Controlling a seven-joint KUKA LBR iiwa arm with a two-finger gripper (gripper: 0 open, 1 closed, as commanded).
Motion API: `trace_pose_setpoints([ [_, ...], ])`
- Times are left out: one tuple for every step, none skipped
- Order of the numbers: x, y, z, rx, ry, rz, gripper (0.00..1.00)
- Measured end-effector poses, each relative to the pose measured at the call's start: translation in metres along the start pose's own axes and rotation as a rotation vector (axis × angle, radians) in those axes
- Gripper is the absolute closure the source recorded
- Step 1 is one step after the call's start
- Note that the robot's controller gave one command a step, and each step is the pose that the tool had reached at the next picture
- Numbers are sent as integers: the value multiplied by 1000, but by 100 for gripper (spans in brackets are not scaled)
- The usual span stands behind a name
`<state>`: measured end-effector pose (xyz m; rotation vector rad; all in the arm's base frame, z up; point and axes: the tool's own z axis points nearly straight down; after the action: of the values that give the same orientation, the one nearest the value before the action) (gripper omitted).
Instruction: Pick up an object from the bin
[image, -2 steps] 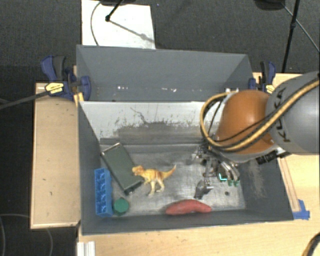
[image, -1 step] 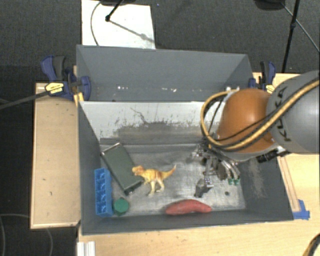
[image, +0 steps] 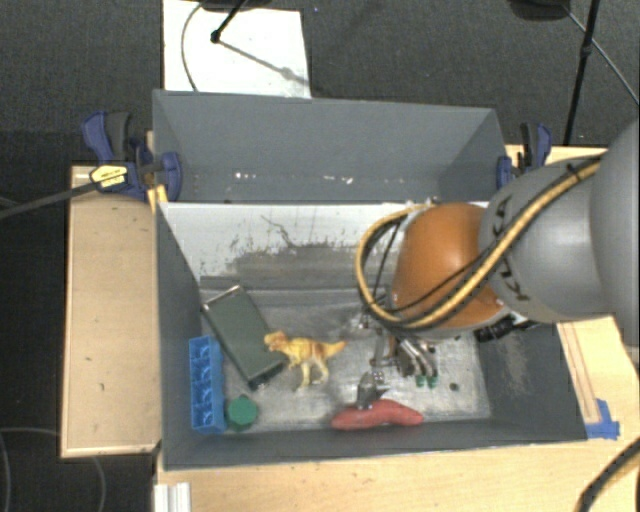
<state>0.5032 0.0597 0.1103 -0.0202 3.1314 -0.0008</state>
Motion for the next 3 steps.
trace_pose_setpoints([
  [-20,20,37,-4,-2,-91,100],
  [-20,20,37,-4,-2,-90,100],
  [-22,24,-68,-2,9,-90,100],
])
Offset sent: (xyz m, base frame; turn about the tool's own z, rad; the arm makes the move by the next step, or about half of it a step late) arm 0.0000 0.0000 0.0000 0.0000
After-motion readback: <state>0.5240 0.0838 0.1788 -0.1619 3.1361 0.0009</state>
